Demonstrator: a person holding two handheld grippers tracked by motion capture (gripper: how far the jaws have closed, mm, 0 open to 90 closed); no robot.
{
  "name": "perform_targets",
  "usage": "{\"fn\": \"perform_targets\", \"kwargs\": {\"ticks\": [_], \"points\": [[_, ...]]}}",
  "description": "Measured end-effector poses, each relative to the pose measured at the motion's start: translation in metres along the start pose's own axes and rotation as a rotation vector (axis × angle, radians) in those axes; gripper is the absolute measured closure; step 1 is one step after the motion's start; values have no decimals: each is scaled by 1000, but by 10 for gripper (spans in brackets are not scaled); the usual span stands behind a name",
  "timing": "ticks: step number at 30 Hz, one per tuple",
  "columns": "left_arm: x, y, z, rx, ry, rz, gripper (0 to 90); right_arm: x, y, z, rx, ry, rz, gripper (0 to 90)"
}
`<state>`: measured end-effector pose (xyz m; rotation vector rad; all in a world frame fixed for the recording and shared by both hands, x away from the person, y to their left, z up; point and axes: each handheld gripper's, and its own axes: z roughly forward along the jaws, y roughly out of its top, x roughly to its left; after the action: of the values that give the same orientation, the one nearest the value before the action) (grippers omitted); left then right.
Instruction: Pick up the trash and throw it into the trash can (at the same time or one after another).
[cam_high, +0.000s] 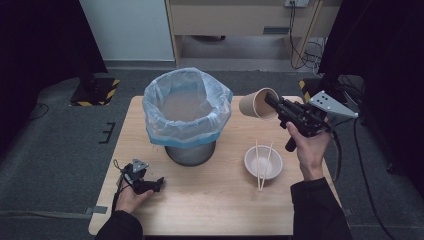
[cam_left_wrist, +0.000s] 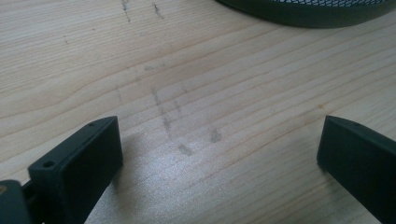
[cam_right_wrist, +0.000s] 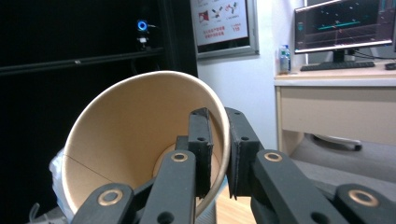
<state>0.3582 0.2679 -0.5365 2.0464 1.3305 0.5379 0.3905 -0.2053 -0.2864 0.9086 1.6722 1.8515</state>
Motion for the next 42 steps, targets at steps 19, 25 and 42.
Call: {"fn": "perform_targets", "kwargs": {"ticks": [19,25,42], "points": [[0,0,0,0,-6,5,0,31,24,54,-22,59,-16,825],[0,0,0,-1,-6,4,0,40,31,76,-30,77,-16,825],[-1,1,1,-4,-8,5,0,53,5,137,41,63,13,823]]}}
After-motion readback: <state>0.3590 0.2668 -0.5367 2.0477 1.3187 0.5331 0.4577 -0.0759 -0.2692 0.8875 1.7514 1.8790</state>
